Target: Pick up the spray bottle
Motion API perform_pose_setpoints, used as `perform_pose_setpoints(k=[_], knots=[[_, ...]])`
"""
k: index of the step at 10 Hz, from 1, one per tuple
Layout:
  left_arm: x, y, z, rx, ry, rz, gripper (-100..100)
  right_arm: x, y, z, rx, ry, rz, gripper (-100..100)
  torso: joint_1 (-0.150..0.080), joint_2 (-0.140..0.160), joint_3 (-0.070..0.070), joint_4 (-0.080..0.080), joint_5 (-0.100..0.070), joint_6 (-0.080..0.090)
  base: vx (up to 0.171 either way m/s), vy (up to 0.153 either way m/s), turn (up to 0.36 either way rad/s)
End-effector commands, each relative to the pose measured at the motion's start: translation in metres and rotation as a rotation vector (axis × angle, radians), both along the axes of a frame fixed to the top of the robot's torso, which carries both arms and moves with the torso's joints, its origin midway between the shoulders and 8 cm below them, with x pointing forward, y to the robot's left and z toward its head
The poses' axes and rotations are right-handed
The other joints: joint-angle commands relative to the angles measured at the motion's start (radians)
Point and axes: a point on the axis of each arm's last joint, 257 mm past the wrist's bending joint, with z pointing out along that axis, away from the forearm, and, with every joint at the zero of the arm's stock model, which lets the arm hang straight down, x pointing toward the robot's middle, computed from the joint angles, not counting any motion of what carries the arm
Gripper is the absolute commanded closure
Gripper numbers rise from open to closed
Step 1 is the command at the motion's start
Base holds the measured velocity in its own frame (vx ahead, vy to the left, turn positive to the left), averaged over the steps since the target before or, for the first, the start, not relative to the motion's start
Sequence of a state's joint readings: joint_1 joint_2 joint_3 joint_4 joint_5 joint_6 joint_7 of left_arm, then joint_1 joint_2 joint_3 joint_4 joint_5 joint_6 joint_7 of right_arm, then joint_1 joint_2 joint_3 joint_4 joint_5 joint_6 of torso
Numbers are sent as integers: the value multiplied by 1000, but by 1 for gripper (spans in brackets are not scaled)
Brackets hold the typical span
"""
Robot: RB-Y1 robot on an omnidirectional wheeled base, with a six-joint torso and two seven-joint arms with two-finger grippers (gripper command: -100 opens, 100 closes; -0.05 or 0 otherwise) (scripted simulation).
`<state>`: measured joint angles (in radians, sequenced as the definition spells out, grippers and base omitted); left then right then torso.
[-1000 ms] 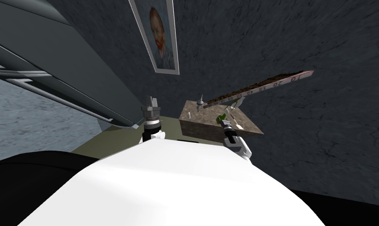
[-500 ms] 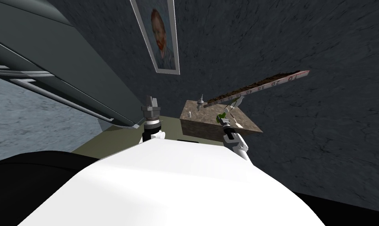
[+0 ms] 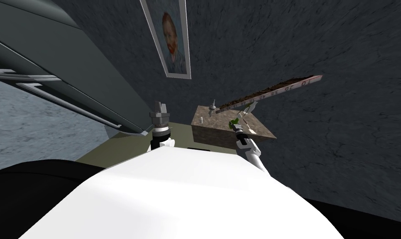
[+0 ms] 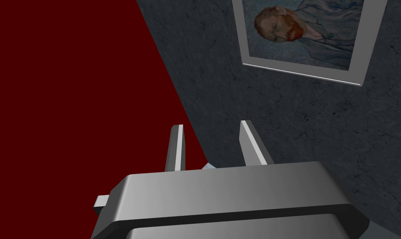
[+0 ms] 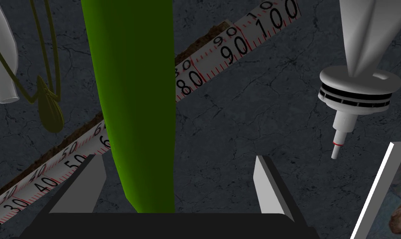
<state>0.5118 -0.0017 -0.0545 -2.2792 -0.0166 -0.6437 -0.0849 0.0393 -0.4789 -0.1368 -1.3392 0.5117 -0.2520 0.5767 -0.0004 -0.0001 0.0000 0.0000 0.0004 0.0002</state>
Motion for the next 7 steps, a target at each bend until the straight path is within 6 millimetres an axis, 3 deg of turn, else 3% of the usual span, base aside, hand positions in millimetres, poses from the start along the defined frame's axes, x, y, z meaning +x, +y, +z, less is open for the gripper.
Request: perform_pose_setpoints(k=[1, 2, 4, 5, 6, 7], knots=[[0, 0, 0, 0, 0, 0, 0, 14, 2, 10, -9, -23, 23, -100, 0, 0, 0, 0, 0, 0, -47, 33, -27], [0, 0, 0, 0, 0, 0, 0, 23, 1, 13, -5, -28, 21, -100, 1, 1, 1, 0, 0, 0, -60, 45, -13], [0, 0, 0, 0, 0, 0, 0, 19, -9, -7, 2, 13, -2, -100, 1, 1, 1, 0, 0, 0, -17, 7, 0], [0, 0, 0, 0, 0, 0, 0, 19, -9, -8, 2, 15, -3, -100, -1, 0, 0, 0, 0, 0, 5, -9, -1], [0, 0, 0, 0, 0, 0, 0, 33, -7, 7, -9, -16, 22, -100, -1, -1, 0, 0, 0, 0, -39, 16, -27], [0, 0, 0, 0, 0, 0, 0, 40, -9, 7, -4, -13, 15, -100, 0, 1, 0, 0, 0, 0, -61, 26, -15]])
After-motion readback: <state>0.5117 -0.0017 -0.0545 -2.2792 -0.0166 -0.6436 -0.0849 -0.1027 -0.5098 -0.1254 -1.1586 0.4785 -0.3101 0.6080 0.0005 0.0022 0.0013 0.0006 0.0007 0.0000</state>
